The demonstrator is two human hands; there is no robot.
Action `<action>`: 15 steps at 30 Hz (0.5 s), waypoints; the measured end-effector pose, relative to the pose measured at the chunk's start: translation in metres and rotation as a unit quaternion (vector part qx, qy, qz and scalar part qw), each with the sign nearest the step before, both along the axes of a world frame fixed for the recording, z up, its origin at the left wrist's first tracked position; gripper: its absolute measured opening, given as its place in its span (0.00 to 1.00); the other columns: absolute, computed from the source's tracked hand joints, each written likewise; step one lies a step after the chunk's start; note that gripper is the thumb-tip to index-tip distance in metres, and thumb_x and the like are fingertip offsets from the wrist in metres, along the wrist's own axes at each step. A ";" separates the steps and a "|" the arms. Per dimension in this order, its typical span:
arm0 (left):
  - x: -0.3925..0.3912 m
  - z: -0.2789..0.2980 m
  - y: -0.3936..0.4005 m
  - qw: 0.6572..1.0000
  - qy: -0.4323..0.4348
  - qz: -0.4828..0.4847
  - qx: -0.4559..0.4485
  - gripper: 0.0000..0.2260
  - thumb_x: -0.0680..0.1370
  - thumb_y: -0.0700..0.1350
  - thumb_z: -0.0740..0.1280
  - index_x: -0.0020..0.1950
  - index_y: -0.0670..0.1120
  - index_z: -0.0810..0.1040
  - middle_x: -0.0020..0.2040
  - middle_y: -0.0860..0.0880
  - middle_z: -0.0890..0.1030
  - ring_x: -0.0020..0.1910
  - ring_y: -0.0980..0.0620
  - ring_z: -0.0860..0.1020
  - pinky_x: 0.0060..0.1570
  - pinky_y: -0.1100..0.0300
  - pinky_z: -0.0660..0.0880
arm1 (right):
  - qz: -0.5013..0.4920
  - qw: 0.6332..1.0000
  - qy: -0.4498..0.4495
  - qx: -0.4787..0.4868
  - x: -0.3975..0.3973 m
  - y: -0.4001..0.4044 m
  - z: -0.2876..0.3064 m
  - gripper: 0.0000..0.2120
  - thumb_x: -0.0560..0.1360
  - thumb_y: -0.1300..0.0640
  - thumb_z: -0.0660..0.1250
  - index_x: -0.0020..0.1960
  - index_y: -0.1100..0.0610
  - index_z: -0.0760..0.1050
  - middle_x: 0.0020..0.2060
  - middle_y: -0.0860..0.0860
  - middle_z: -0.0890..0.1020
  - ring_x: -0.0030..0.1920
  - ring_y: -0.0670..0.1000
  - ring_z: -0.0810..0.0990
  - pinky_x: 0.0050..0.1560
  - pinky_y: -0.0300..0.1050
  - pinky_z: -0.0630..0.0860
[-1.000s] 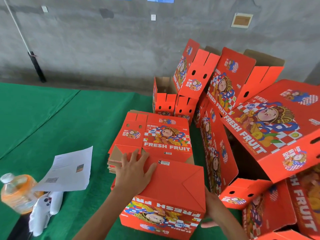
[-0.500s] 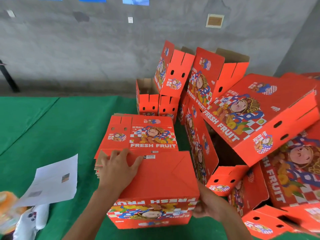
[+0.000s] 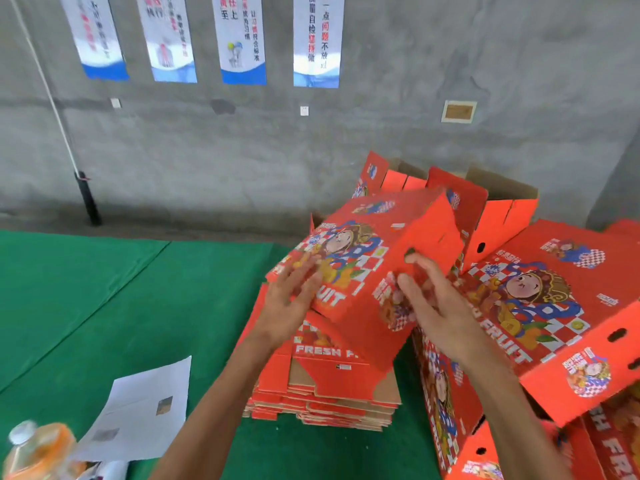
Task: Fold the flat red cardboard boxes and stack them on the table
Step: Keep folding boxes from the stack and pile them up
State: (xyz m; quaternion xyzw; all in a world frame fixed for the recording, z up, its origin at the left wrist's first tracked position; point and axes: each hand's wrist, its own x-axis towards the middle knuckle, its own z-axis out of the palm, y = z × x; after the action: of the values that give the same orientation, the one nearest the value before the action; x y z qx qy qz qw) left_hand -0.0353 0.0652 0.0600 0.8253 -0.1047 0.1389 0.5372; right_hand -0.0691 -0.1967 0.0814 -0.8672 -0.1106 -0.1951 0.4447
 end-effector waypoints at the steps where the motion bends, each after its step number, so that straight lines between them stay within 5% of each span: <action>1: 0.004 -0.001 -0.004 0.997 0.042 -0.060 -0.039 0.24 0.82 0.56 0.66 0.78 0.53 0.72 0.79 0.54 0.69 0.79 0.59 0.63 0.80 0.59 0.56 | -0.005 0.996 -0.044 -0.079 0.009 0.010 -0.007 0.16 0.83 0.33 0.55 0.71 0.28 0.64 0.52 0.41 0.78 0.38 0.47 0.80 0.47 0.49 0.79; 2: 0.008 -0.002 -0.008 0.991 0.074 -0.092 -0.062 0.30 0.79 0.62 0.66 0.80 0.56 0.68 0.81 0.54 0.66 0.79 0.62 0.62 0.77 0.65 0.56 | -0.009 0.985 -0.083 -0.153 0.018 0.022 -0.014 0.17 0.84 0.35 0.52 0.72 0.30 0.63 0.53 0.43 0.72 0.37 0.44 0.77 0.45 0.47 0.78; 4: 0.023 -0.004 -0.015 0.985 0.093 -0.120 -0.087 0.33 0.77 0.67 0.68 0.81 0.61 0.64 0.77 0.50 0.72 0.75 0.59 0.69 0.75 0.61 0.64 | -0.014 0.966 -0.116 -0.232 0.035 0.043 -0.024 0.19 0.85 0.39 0.52 0.75 0.35 0.64 0.52 0.47 0.65 0.40 0.47 0.73 0.44 0.48 0.78; 7: 0.061 0.002 -0.019 0.988 0.037 -0.113 -0.102 0.29 0.83 0.50 0.70 0.78 0.68 0.61 0.62 0.61 0.83 0.56 0.68 0.79 0.61 0.65 0.75 | -0.002 0.958 -0.137 -0.251 0.078 0.053 -0.020 0.20 0.84 0.46 0.60 0.75 0.44 0.69 0.54 0.51 0.65 0.46 0.54 0.76 0.48 0.52 0.79; 11: 0.133 0.037 -0.021 0.995 -0.040 -0.059 -0.073 0.32 0.83 0.45 0.67 0.84 0.56 0.57 0.71 0.52 0.79 0.68 0.54 0.78 0.71 0.47 0.73 | 0.025 0.960 -0.177 -0.214 0.151 0.063 0.012 0.20 0.83 0.52 0.66 0.74 0.48 0.72 0.55 0.52 0.66 0.45 0.52 0.77 0.48 0.52 0.80; 15: 0.213 0.067 -0.019 0.995 -0.060 -0.039 -0.073 0.29 0.85 0.43 0.64 0.84 0.54 0.58 0.70 0.50 0.79 0.68 0.49 0.78 0.71 0.44 0.73 | 0.024 0.964 -0.163 -0.207 0.231 0.070 0.043 0.23 0.82 0.54 0.66 0.76 0.47 0.70 0.55 0.51 0.64 0.46 0.49 0.77 0.48 0.50 0.80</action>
State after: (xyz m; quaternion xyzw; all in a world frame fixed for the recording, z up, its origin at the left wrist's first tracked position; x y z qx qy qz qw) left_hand 0.1779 0.0461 0.1270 0.7693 -0.1581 0.1747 0.5938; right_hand 0.1622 -0.1262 0.1244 -0.8938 -0.2408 -0.2958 0.2359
